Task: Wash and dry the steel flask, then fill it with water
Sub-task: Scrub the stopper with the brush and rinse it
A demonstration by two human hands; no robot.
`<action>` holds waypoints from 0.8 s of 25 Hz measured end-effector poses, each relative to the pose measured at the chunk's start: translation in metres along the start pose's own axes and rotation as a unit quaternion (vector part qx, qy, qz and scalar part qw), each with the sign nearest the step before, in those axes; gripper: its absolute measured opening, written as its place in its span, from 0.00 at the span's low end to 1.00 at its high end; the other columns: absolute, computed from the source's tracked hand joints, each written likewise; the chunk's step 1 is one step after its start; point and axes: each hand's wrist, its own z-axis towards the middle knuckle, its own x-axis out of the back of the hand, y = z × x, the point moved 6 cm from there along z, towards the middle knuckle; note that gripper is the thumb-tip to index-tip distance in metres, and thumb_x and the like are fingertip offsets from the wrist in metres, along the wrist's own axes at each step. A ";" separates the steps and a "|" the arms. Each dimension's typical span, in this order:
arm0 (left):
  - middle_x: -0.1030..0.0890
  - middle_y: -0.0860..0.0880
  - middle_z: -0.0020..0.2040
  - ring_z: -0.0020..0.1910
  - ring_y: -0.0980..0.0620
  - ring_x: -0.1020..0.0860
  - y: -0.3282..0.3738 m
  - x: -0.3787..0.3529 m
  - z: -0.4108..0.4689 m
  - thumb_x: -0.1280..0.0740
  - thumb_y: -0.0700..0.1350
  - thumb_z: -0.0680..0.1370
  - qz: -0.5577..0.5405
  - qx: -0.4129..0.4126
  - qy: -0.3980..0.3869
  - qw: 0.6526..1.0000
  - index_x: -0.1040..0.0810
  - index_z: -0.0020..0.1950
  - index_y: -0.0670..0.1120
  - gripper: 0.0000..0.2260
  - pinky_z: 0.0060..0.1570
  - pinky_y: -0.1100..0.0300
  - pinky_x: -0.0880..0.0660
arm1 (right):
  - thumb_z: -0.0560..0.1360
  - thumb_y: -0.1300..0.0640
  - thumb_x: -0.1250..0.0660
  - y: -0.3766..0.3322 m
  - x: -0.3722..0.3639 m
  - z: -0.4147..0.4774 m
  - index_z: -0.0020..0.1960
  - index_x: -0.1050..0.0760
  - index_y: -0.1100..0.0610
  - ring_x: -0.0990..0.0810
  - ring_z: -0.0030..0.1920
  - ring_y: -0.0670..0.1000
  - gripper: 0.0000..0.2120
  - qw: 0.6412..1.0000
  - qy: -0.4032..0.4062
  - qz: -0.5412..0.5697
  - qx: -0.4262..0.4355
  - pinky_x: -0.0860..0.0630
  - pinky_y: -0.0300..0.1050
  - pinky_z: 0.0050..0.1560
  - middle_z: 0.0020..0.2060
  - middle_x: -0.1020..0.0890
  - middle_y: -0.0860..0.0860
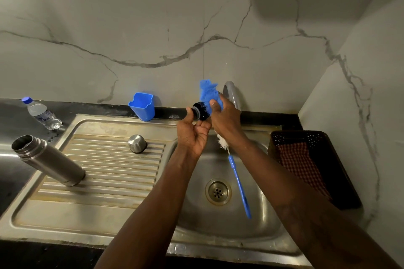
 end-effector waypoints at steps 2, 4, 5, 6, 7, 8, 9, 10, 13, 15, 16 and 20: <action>0.20 0.33 0.65 0.62 0.38 0.18 0.005 0.003 -0.002 0.41 0.43 0.83 -0.017 -0.007 0.005 1.000 0.26 0.69 0.33 0.18 0.62 0.47 0.20 | 0.85 0.47 0.40 -0.002 -0.006 -0.003 0.79 0.34 0.50 0.28 0.73 0.55 0.24 0.999 -0.022 -0.021 0.021 0.31 0.54 0.74 0.74 0.26 0.54; 0.19 0.36 0.59 0.55 0.40 0.17 0.010 0.010 0.001 0.42 0.43 0.77 -0.033 -0.016 0.016 0.999 0.24 0.67 0.34 0.22 0.61 0.49 0.22 | 0.84 0.47 0.39 -0.004 -0.020 -0.013 0.78 0.32 0.50 0.24 0.70 0.54 0.24 0.993 -0.073 -0.056 0.080 0.27 0.52 0.71 0.71 0.23 0.53; 0.18 0.37 0.56 0.54 0.41 0.17 0.012 0.013 0.003 0.40 0.46 0.79 -0.045 -0.015 0.014 0.999 0.22 0.67 0.36 0.21 0.62 0.51 0.22 | 0.84 0.47 0.38 -0.006 -0.025 -0.020 0.78 0.32 0.51 0.23 0.69 0.54 0.23 0.987 -0.101 -0.072 0.100 0.27 0.49 0.70 0.70 0.22 0.53; 0.17 0.39 0.55 0.54 0.42 0.17 0.012 0.012 0.001 0.37 0.52 0.81 -0.050 -0.013 0.003 0.999 0.20 0.65 0.38 0.21 0.64 0.51 0.23 | 0.85 0.47 0.38 -0.006 -0.028 -0.024 0.78 0.31 0.51 0.22 0.68 0.53 0.23 0.983 -0.122 -0.080 0.109 0.27 0.46 0.68 0.70 0.21 0.53; 0.17 0.40 0.56 0.55 0.43 0.16 0.011 0.012 0.001 0.34 0.57 0.82 -0.039 -0.016 -0.005 0.999 0.19 0.65 0.39 0.23 0.64 0.51 0.23 | 0.84 0.47 0.39 -0.008 -0.029 -0.024 0.78 0.31 0.50 0.22 0.68 0.52 0.23 0.983 -0.127 -0.080 0.103 0.27 0.46 0.68 0.70 0.21 0.52; 0.16 0.40 0.59 0.58 0.43 0.16 0.008 0.012 0.000 0.33 0.60 0.82 -0.011 -0.018 -0.013 1.000 0.19 0.66 0.39 0.25 0.64 0.50 0.22 | 0.84 0.45 0.39 -0.008 -0.028 -0.021 0.77 0.31 0.49 0.22 0.68 0.52 0.23 0.986 -0.118 -0.072 0.088 0.26 0.47 0.69 0.70 0.21 0.51; 0.17 0.40 0.61 0.60 0.43 0.17 0.006 0.011 -0.001 0.33 0.60 0.82 0.018 -0.021 -0.024 0.999 0.20 0.67 0.40 0.25 0.64 0.49 0.21 | 0.83 0.43 0.41 -0.008 -0.024 -0.016 0.77 0.30 0.48 0.21 0.67 0.51 0.23 0.991 -0.098 -0.066 0.069 0.25 0.50 0.69 0.69 0.20 0.50; 0.17 0.39 0.62 0.61 0.43 0.17 0.006 0.009 -0.003 0.34 0.59 0.81 0.040 -0.022 -0.042 0.998 0.21 0.68 0.40 0.25 0.64 0.48 0.20 | 0.82 0.42 0.42 -0.009 -0.021 -0.010 0.77 0.30 0.47 0.21 0.66 0.51 0.24 0.992 -0.080 -0.069 0.064 0.25 0.52 0.69 0.68 0.20 0.49; 0.16 0.39 0.61 0.62 0.42 0.17 0.020 0.006 -0.003 0.34 0.58 0.78 0.053 -0.038 -0.090 0.994 0.23 0.68 0.40 0.26 0.61 0.48 0.18 | 0.85 0.45 0.41 -0.020 -0.020 -0.017 0.78 0.31 0.49 0.22 0.68 0.51 0.23 0.984 -0.126 -0.082 0.099 0.27 0.50 0.71 0.70 0.21 0.50; 0.16 0.38 0.61 0.62 0.41 0.17 0.026 0.007 0.000 0.32 0.58 0.77 0.051 -0.045 -0.103 0.992 0.24 0.69 0.40 0.28 0.57 0.48 0.17 | 0.86 0.49 0.40 -0.019 -0.021 -0.022 0.79 0.32 0.52 0.23 0.69 0.50 0.22 0.979 -0.161 -0.062 0.106 0.27 0.46 0.71 0.71 0.22 0.52; 0.17 0.38 0.61 0.63 0.41 0.17 0.023 0.006 -0.001 0.31 0.58 0.76 0.060 -0.039 -0.107 0.992 0.24 0.70 0.39 0.30 0.57 0.48 0.17 | 0.86 0.49 0.40 -0.017 -0.020 -0.018 0.79 0.32 0.51 0.23 0.69 0.50 0.22 0.981 -0.151 -0.061 0.107 0.27 0.47 0.71 0.71 0.22 0.52; 0.17 0.38 0.63 0.62 0.42 0.17 0.019 0.004 0.000 0.25 0.59 0.71 0.081 -0.044 -0.100 0.991 0.25 0.71 0.39 0.35 0.57 0.50 0.17 | 0.85 0.47 0.41 -0.020 -0.016 -0.013 0.78 0.31 0.49 0.23 0.69 0.52 0.22 0.984 -0.114 -0.091 0.104 0.27 0.51 0.71 0.70 0.21 0.51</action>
